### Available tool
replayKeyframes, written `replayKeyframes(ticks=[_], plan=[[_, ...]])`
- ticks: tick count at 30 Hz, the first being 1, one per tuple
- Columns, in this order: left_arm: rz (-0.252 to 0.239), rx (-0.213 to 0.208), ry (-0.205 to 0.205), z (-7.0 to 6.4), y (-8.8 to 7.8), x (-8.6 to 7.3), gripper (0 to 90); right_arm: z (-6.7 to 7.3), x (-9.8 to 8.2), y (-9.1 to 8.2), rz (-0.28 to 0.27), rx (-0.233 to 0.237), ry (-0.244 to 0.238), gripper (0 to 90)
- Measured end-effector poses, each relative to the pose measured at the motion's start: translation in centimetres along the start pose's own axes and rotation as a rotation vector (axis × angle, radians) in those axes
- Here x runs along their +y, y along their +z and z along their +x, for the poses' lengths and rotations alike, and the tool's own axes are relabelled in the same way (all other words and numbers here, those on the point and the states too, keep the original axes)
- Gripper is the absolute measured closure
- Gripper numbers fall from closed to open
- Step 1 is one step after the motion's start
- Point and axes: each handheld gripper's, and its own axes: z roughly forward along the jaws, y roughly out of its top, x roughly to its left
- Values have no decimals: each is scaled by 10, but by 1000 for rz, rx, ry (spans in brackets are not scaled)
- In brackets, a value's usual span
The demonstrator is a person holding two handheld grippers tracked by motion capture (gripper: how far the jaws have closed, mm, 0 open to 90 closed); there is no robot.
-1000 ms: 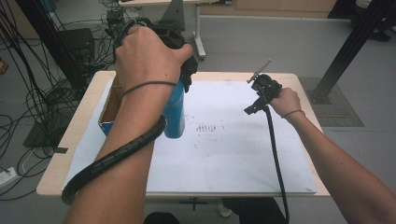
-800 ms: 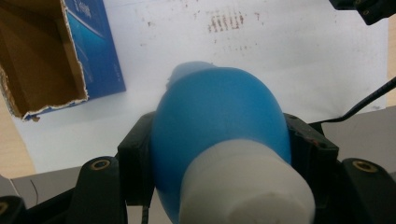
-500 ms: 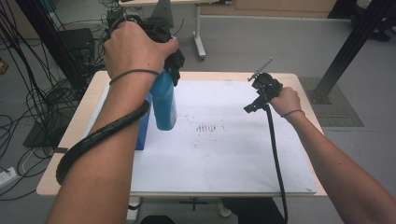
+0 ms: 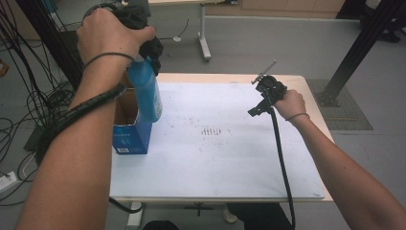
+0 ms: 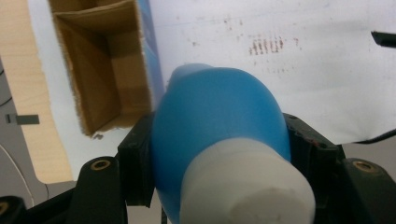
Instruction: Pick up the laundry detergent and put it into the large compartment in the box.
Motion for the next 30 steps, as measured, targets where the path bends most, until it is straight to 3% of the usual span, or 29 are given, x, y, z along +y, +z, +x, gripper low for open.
replayKeyframes(ticks=[14,25,30], plan=[[-3,5,-70,50,-5,12,373,-1,1,4,3,2,1,34],[-30,-5,-113,78,-7,13,373,-5,2,8,14,0,12,35],[-26,-1,-121,83,-2,16,373,-4,2,8,17,-8,9,35]])
